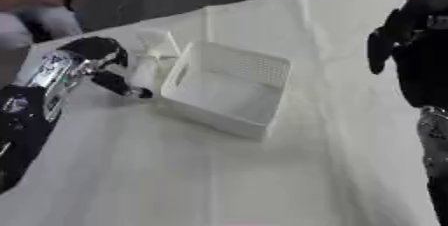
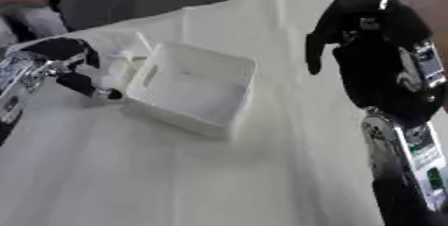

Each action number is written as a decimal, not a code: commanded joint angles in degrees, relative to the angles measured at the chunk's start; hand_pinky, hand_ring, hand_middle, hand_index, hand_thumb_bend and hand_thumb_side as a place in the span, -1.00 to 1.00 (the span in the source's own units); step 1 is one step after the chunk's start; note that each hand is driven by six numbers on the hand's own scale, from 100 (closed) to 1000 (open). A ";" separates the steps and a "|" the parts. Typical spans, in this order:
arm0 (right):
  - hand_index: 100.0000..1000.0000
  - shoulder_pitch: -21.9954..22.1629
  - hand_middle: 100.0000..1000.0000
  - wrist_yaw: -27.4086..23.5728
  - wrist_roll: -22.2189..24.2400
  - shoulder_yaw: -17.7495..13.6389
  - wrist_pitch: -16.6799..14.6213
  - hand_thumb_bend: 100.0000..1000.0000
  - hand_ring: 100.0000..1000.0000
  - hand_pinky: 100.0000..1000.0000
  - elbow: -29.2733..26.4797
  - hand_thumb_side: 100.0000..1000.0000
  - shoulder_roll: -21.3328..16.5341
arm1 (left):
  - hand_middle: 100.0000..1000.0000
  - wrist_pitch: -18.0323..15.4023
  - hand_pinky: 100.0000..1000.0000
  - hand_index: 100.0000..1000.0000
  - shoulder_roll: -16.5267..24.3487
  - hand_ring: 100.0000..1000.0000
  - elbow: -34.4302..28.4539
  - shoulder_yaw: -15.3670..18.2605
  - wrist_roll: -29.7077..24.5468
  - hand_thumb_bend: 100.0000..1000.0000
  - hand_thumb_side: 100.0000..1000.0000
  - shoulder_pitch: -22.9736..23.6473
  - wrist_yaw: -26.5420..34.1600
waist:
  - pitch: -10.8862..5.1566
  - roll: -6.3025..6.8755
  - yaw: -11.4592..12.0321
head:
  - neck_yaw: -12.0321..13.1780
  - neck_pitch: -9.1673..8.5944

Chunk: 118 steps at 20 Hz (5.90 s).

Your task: Pick up objects on the table and place them in the box.

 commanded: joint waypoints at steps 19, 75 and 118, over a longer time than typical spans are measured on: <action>0.37 -0.56 -0.09 -0.08 1.06 0.16 0.29 -1.00 -0.31 -0.68 -0.58 0.62 -0.38 | 0.23 -0.10 -0.46 0.40 4.34 -0.14 1.47 4.27 -1.58 0.91 0.71 -6.50 -0.87 | -0.19 0.14 -1.17 | -0.75 -0.01; 0.38 -1.38 -0.09 -0.18 3.53 1.21 1.06 -1.00 -0.31 -0.68 -0.58 0.59 -2.14 | -0.94 3.23 -1.00 -0.77 4.74 -1.00 4.90 6.95 12.99 -0.93 -1.00 -4.94 -3.94 | 1.63 2.77 -3.12 | -1.23 -0.01; 0.39 -1.18 -0.08 -0.11 3.83 1.30 2.27 -1.00 -0.30 -0.67 -0.58 0.58 -2.09 | -0.97 -1.96 -1.00 -0.70 14.37 -0.96 -20.63 0.43 6.89 -0.92 -1.00 -4.20 27.99 | 0.74 4.26 -5.88 | -0.52 -0.01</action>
